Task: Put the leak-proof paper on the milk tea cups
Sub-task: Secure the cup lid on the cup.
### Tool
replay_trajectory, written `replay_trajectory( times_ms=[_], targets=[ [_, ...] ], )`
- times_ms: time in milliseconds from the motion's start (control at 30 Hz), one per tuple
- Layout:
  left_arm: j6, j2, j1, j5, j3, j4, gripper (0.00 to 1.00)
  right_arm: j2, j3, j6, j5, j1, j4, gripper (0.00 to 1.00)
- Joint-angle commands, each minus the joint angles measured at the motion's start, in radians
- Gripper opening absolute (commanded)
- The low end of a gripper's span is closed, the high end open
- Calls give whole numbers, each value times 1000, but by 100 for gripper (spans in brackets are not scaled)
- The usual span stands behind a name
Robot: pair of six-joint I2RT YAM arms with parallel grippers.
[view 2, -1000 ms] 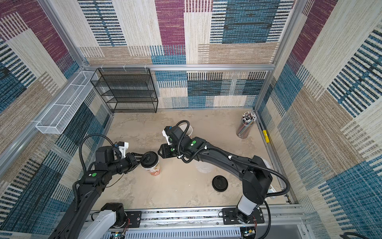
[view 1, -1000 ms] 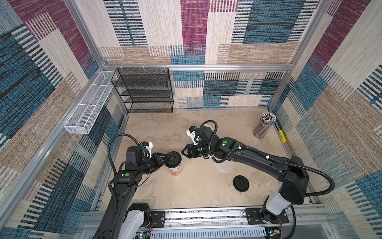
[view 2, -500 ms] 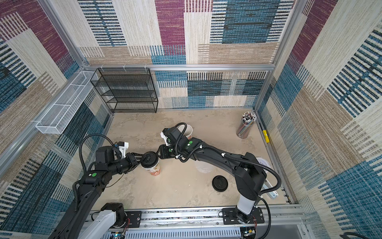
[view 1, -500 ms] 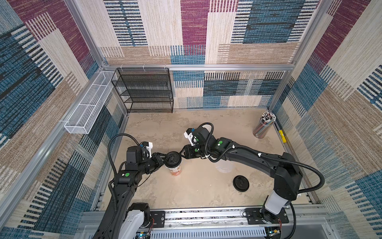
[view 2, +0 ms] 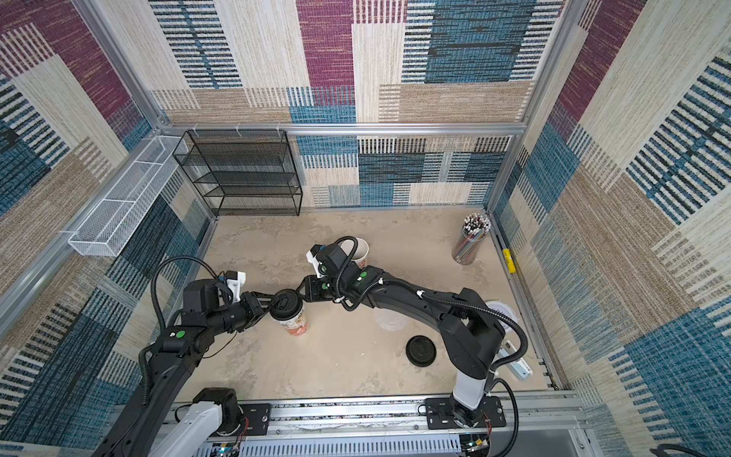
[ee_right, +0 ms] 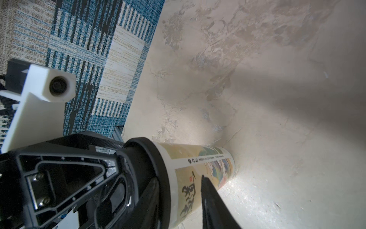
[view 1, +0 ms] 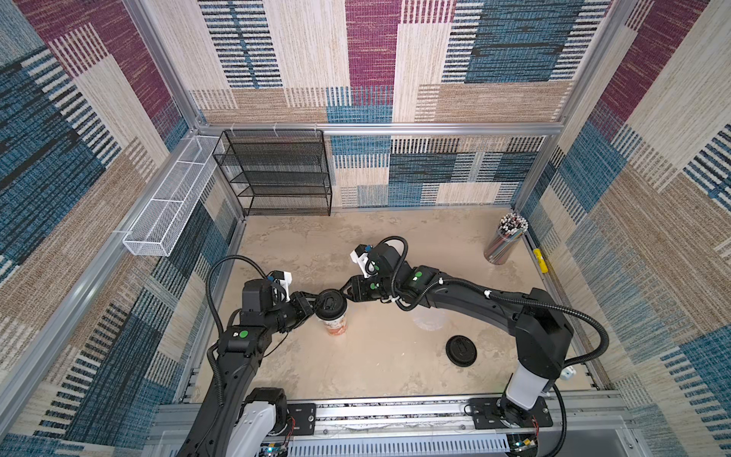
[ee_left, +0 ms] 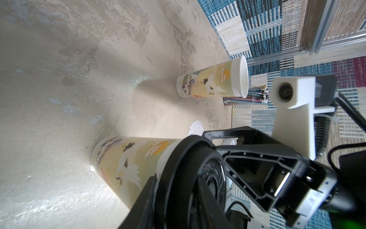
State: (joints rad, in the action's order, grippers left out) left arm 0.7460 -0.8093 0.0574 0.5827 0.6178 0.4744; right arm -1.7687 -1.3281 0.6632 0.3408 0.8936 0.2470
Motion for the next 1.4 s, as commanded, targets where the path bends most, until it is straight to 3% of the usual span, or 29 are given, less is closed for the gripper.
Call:
replay_trajectory(
  times_ms=[0,400,600,733,933,1067,1367],
  targets=[
    [16,-20,7,-120,-30,351,34,-32,32,-24,-5,5,142,38],
    [15,-31,16,-122,-30,352,33,-49,110,-54,-38,5,198,37],
    [18,-27,21,-125,-29,354,33,49,-4,-81,-65,5,183,38],
    [16,-27,21,-125,-26,356,33,160,-29,-114,-90,5,116,45],
    [16,-29,23,-126,-26,356,33,286,136,-160,-66,14,10,57],
    [18,-26,24,-125,-28,357,33,299,173,-153,-31,28,5,66],
    [34,0,25,-118,-24,375,33,220,173,-108,67,55,-32,67]
  ],
)
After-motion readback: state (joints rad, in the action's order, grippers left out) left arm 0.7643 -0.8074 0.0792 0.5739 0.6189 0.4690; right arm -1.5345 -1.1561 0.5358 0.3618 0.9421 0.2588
